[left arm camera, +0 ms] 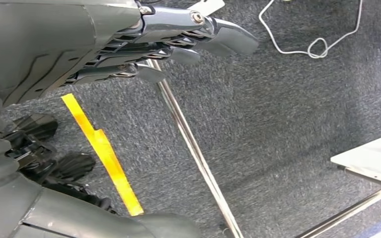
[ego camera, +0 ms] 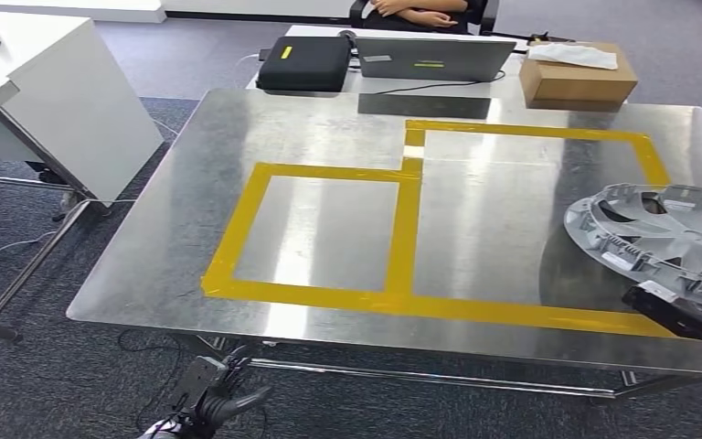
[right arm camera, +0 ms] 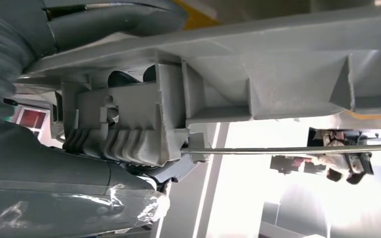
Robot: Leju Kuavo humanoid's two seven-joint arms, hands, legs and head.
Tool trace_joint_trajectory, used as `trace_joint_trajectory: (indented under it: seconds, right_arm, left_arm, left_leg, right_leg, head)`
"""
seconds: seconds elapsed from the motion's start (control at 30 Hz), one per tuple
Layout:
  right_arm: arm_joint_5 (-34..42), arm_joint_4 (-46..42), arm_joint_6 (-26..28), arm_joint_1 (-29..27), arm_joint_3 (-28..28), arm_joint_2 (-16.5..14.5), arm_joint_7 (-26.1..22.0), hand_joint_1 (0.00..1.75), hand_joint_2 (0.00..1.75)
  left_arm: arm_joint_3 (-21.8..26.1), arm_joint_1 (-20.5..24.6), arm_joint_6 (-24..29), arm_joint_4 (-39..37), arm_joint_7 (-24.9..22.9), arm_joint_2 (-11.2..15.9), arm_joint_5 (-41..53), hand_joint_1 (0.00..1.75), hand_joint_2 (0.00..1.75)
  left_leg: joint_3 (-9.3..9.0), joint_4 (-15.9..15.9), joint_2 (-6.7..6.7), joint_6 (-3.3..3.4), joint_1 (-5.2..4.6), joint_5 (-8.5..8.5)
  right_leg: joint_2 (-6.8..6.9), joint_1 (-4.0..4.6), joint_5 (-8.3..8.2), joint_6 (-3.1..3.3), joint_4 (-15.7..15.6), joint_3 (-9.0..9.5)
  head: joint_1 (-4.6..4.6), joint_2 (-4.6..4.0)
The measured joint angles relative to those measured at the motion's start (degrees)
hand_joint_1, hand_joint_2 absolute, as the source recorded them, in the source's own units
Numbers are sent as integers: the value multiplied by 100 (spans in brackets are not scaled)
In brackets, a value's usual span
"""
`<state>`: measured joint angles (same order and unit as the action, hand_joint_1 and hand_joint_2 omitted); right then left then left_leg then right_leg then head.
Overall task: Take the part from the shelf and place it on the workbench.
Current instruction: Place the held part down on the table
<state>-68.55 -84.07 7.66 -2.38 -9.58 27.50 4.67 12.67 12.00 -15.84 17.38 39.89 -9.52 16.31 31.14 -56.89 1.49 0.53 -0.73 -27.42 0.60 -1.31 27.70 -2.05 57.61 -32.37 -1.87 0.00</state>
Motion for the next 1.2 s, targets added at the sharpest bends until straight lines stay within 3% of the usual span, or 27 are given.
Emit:
trace_joint_trajectory:
  seconds: [0.2,0.43,0.63,0.83,1.2]
  right_arm:
    - [-476,420,7,421,212,-2,-106,175,175]
    - [-949,1254,-228,1511,1147,-188,-4,175,175]
    - [-995,1704,-244,2055,1696,-411,4,175,175]
    - [-994,2000,-181,2322,2020,-598,4,175,175]
    - [-954,2197,-113,2430,2192,-652,1,175,175]
  left_arm:
    - [3,16,-25,0,-3,-10,69,0,175]
    - [3,106,-45,0,-52,-96,171,0,175]
    - [3,121,-46,0,-75,-102,197,0,175]
    - [3,132,-86,0,-70,-103,231,0,175]
    - [-6,132,-15,0,-1,-99,340,0,175]
  left_leg:
    - [13,0,3,5,0,5]
    - [21,0,8,8,0,26]
    - [28,0,6,8,0,32]
    - [30,0,6,11,1,35]
    - [33,-2,6,11,0,35]
  right_leg:
    - [-7,0,-6,-5,1,-9]
    - [-13,0,-25,-4,1,-23]
    - [-10,2,-29,0,2,-28]
    - [-7,3,-30,0,2,-29]
    - [-7,1,-35,-4,1,-29]
  head:
    - [0,0]
    - [-1,0]
    - [0,0]
    - [-1,0]
    - [-1,0]
